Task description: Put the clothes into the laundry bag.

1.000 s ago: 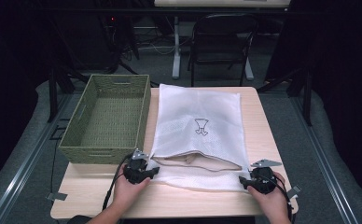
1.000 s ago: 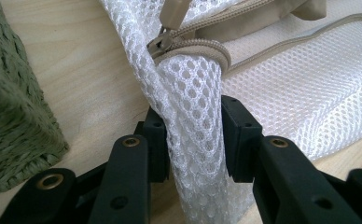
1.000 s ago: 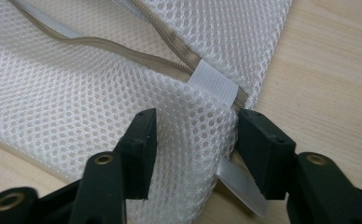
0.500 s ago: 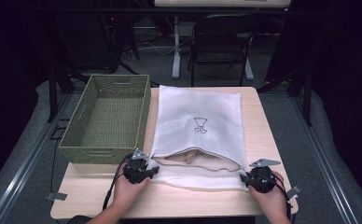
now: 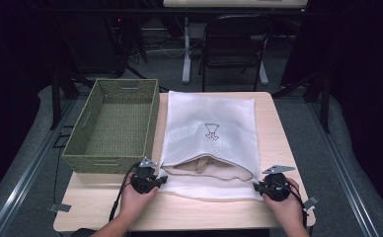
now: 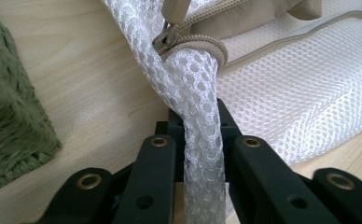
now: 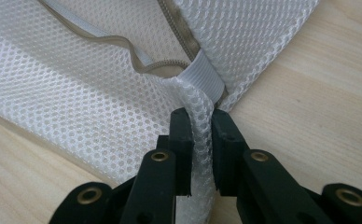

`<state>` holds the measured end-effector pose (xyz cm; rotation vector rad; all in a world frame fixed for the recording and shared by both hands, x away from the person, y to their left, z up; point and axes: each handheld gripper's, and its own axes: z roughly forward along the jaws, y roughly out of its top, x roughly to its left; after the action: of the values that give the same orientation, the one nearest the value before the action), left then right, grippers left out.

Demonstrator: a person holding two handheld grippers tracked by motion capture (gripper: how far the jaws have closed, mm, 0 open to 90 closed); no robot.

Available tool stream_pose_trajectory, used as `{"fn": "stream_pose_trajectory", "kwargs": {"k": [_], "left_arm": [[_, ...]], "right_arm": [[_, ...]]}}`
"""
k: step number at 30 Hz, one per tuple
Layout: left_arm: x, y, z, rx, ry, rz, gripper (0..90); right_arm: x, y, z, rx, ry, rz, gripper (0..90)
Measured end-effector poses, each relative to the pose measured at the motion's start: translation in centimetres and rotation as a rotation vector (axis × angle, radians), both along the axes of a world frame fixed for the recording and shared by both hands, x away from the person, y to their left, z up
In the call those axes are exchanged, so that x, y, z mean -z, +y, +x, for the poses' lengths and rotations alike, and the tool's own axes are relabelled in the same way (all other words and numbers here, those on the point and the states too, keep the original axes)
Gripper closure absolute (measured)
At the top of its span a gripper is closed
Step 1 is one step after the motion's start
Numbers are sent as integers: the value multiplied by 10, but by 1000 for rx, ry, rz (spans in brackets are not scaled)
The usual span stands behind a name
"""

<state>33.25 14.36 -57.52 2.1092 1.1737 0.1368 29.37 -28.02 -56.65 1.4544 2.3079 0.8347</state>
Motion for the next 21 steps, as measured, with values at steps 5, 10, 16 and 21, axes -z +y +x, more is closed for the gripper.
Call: {"fn": "stream_pose_trajectory", "kwargs": {"k": [5,10,16,21], "left_arm": [[-1,0,1,12,0,6,860],[-5,-3,2,17,-13,23,862],[-16,2,1,25,-6,5,863],[-34,1,3,58,-35,36,862]], "right_arm": [[-8,-2,3,-22,-13,16,809],[-20,-3,5,-39,-30,9,810],[-29,-4,13,-56,-15,25,811],[-39,-3,17,-90,-26,5,811]]}}
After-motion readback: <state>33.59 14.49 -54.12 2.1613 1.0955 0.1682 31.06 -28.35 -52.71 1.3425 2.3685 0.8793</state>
